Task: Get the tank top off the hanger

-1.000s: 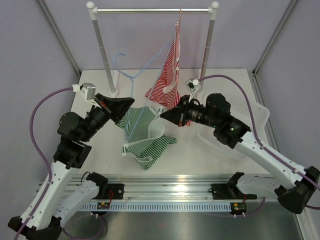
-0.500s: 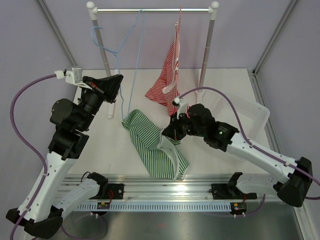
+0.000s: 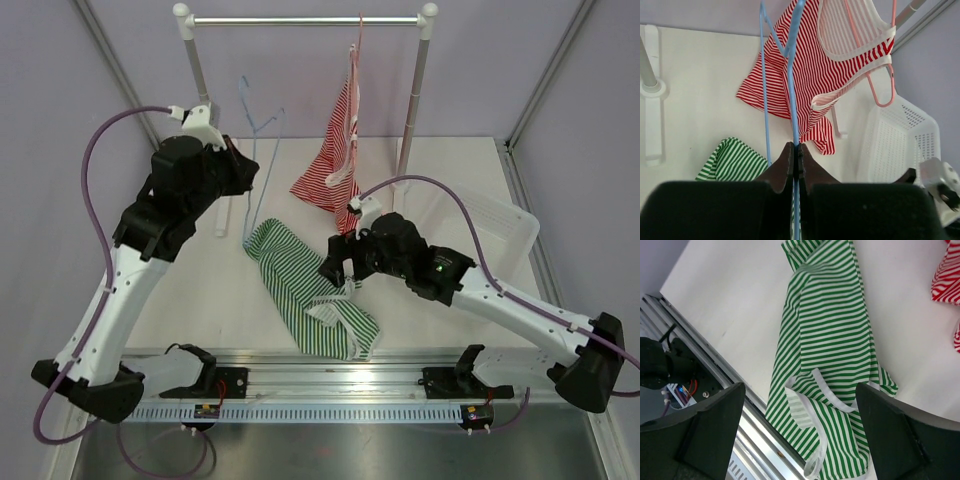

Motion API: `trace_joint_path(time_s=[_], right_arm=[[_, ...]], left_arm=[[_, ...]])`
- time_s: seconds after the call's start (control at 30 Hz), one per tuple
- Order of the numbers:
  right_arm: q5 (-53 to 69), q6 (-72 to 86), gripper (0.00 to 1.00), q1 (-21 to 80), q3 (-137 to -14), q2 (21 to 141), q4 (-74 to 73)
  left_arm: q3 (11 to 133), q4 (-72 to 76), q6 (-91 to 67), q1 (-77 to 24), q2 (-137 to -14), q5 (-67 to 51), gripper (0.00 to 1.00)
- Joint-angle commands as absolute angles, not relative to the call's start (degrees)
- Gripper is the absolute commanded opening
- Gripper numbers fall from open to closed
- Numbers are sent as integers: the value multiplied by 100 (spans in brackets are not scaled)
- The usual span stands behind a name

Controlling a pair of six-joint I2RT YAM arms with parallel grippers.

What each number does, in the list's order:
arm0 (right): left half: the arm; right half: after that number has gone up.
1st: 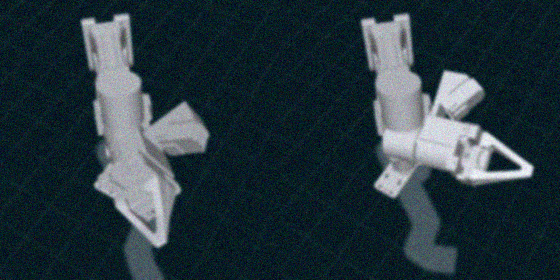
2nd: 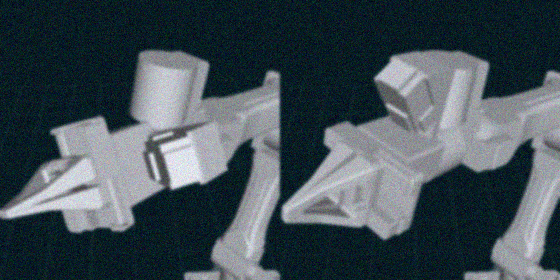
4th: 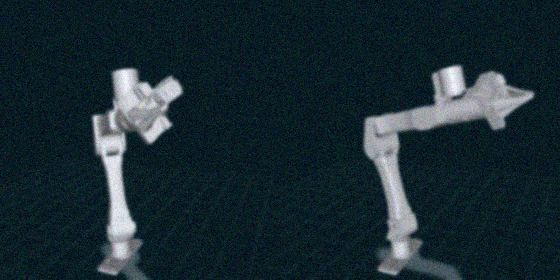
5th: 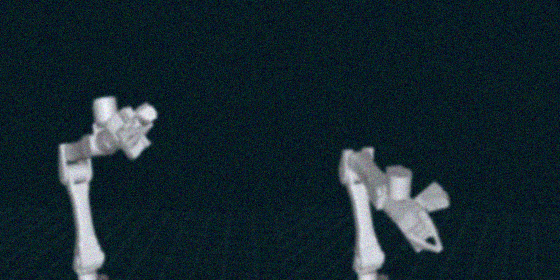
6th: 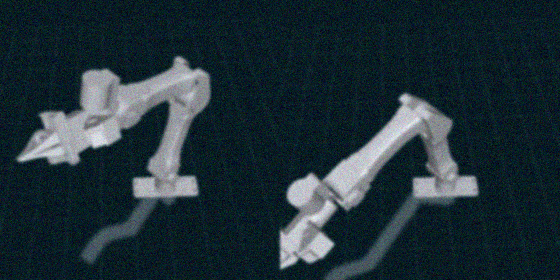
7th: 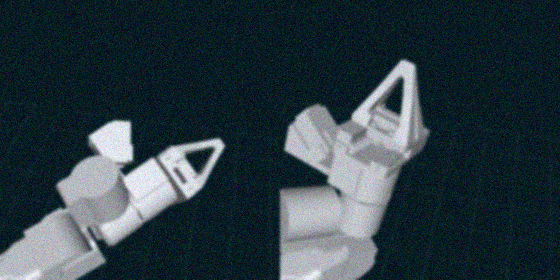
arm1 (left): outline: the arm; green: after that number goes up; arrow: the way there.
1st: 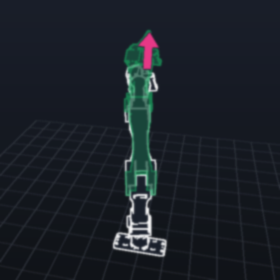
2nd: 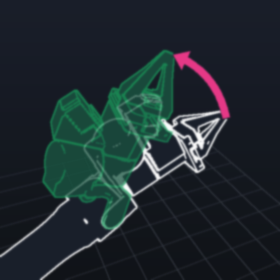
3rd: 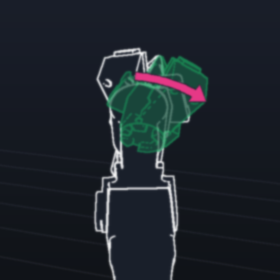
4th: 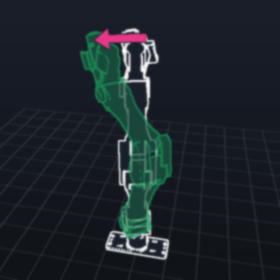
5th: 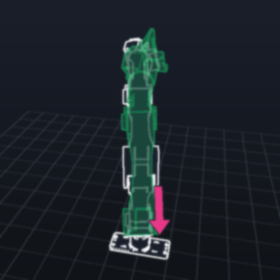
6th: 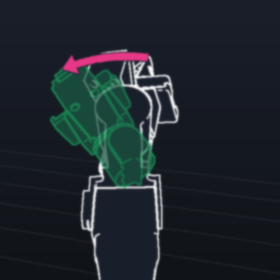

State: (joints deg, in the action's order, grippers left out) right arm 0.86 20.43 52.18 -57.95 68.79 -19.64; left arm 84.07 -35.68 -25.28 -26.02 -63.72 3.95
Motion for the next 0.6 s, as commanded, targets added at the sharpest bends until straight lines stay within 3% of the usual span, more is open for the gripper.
trace_joint_path(time_s=[0.0,0.37,0.57], right_arm=[[-115,1960,100,5265,-6047,6522,-1889],[509,2145,99,5256,-5274,5871,-1679],[1282,2065,100,5256,-4940,5923,-1363]], left_arm=[[9464,-3937,-2207,-2497,-6898,624,0],[12723,-4377,-1855,-1916,-9183,290,0],[13279,-3929,-1679,-1705,-10036,-139,0]])
